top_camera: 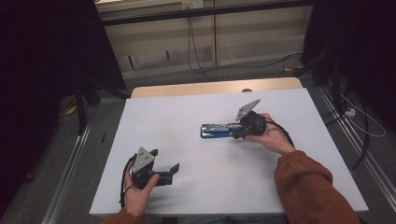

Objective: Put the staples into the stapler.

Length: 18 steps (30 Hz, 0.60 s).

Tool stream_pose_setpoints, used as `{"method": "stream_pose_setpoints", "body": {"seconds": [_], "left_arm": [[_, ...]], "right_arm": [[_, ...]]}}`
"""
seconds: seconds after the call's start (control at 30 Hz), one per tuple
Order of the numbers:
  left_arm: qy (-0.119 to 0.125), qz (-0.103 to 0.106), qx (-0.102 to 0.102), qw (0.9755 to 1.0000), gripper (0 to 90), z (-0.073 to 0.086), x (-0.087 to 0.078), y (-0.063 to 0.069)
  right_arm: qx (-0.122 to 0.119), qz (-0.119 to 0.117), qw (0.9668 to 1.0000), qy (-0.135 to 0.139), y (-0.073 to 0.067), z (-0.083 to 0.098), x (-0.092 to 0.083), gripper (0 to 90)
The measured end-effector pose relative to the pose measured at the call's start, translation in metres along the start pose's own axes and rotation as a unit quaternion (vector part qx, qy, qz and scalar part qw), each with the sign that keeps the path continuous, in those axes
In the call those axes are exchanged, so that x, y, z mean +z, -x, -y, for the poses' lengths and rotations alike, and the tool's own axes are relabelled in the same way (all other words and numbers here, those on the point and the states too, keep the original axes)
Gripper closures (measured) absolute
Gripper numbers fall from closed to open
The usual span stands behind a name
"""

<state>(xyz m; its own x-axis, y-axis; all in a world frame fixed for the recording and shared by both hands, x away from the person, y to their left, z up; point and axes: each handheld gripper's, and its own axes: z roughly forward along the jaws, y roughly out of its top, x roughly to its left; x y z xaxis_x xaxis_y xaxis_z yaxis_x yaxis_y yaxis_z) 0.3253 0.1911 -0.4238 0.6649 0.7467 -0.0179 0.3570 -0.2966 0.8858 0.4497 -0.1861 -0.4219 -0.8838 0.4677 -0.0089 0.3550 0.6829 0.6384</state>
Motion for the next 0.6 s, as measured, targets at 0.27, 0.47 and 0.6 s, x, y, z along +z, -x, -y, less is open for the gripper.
{"method": "stream_pose_setpoints", "body": {"seconds": [0.27,0.47,0.6], "left_arm": [[0.0,0.0,0.0,1.0,4.6,0.0,0.0,0.0],[-0.001,0.002,0.002,1.0,4.6,0.0,0.0,0.0],[0.001,0.003,-0.001,1.0,4.6,0.0,0.0,0.0]], "right_arm": [[0.001,0.001,0.9998,0.018,0.001,-0.004,0.001,79.3],[-0.011,0.002,0.9997,0.021,-0.002,-0.009,0.004,79.3],[-0.013,0.001,0.9996,0.025,-0.001,-0.013,0.004,79.3]]}}
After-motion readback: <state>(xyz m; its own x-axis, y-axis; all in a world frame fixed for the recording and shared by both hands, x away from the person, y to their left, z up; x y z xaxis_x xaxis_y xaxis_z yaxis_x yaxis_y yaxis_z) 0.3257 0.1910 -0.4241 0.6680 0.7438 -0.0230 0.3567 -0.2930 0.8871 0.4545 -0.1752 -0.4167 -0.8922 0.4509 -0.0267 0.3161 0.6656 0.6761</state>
